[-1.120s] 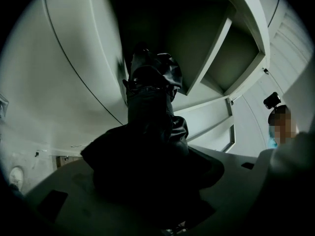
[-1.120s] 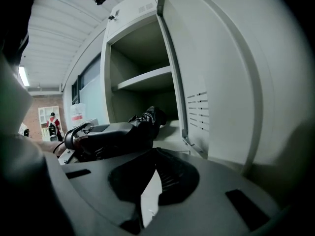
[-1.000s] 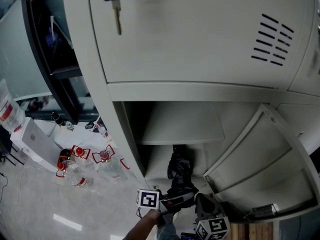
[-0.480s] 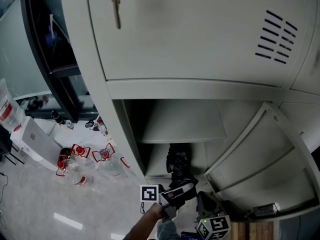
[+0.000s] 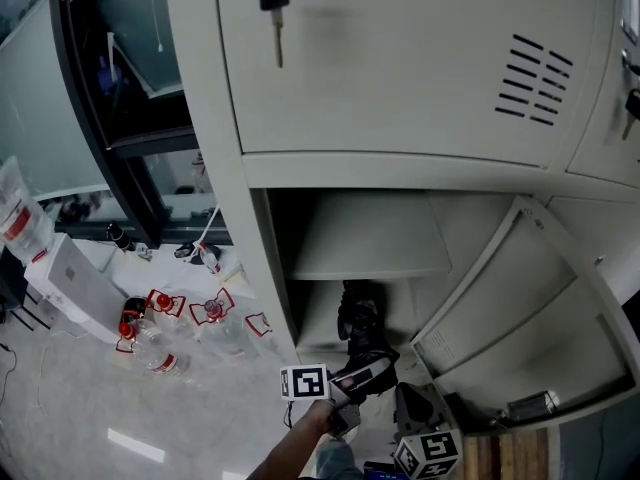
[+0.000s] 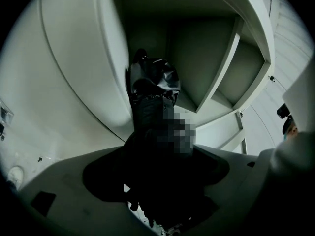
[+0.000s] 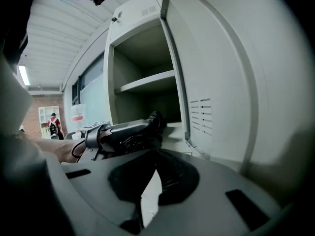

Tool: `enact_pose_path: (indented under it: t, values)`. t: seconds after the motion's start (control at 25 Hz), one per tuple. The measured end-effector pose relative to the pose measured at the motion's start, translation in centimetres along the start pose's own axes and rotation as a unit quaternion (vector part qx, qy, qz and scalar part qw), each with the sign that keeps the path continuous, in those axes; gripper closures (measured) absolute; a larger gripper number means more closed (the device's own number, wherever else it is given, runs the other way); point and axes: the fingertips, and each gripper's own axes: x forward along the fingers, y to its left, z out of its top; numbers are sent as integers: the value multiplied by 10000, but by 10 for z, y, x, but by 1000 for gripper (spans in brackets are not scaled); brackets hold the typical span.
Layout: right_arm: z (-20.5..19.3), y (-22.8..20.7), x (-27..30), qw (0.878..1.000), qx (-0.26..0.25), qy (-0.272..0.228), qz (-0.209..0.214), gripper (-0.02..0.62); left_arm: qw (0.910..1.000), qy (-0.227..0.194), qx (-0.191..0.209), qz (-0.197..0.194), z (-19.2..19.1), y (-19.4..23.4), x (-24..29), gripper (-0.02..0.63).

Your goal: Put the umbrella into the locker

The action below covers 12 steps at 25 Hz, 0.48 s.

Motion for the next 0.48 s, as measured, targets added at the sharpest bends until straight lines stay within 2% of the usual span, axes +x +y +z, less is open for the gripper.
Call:
enact_pose_path:
  t: [0.24, 0.48]
  values:
    - [5, 8, -8, 9999, -46, -93, 9, 595, 9998, -36, -36, 209, 0, -2, -7, 249]
    - [10, 14, -18, 9997, -79, -243, -14, 595, 9988, -9, 207, 435, -7, -7, -24, 249]
